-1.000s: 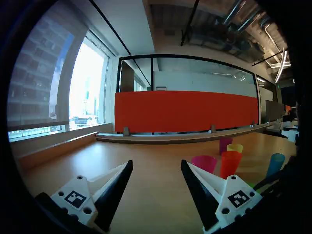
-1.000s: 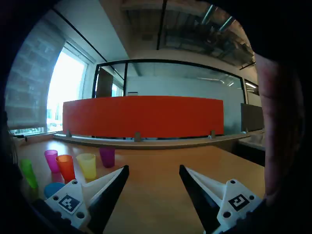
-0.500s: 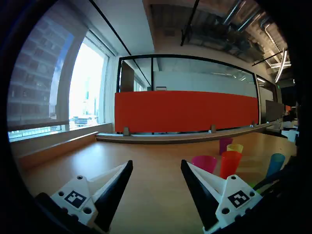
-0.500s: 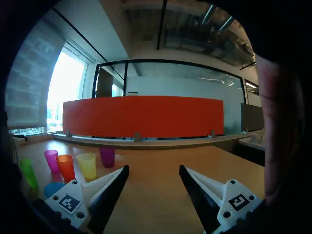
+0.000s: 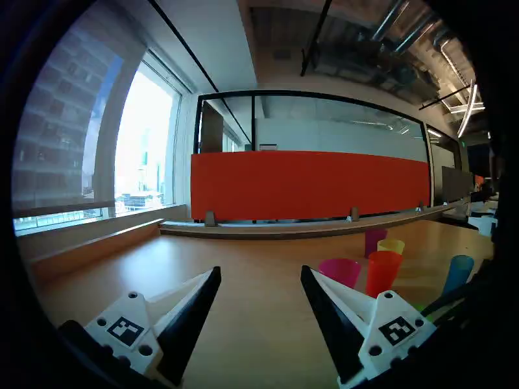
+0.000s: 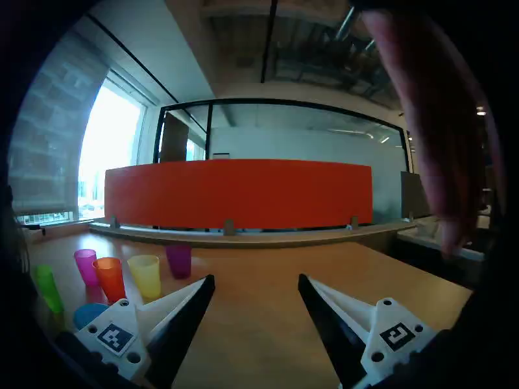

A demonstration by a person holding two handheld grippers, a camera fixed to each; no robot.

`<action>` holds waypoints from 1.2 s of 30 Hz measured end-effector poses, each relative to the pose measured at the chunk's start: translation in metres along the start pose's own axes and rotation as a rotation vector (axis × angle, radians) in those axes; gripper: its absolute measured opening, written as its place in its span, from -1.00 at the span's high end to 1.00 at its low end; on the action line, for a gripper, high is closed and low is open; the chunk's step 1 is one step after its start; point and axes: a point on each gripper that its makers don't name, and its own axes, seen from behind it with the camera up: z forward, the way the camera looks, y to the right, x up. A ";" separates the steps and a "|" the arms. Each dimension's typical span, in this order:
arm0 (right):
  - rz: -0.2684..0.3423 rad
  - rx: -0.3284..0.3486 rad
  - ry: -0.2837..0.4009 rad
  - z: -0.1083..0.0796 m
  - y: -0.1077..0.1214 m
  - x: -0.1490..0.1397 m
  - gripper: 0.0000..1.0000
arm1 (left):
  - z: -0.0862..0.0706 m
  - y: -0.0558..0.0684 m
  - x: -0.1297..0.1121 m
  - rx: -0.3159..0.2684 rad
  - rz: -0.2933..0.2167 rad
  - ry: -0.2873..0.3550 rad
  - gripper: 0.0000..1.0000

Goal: Pour water

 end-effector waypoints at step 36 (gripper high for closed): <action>0.001 0.000 -0.001 0.004 -0.002 0.008 -0.99 | 0.001 -0.001 0.000 0.000 0.000 0.000 -0.82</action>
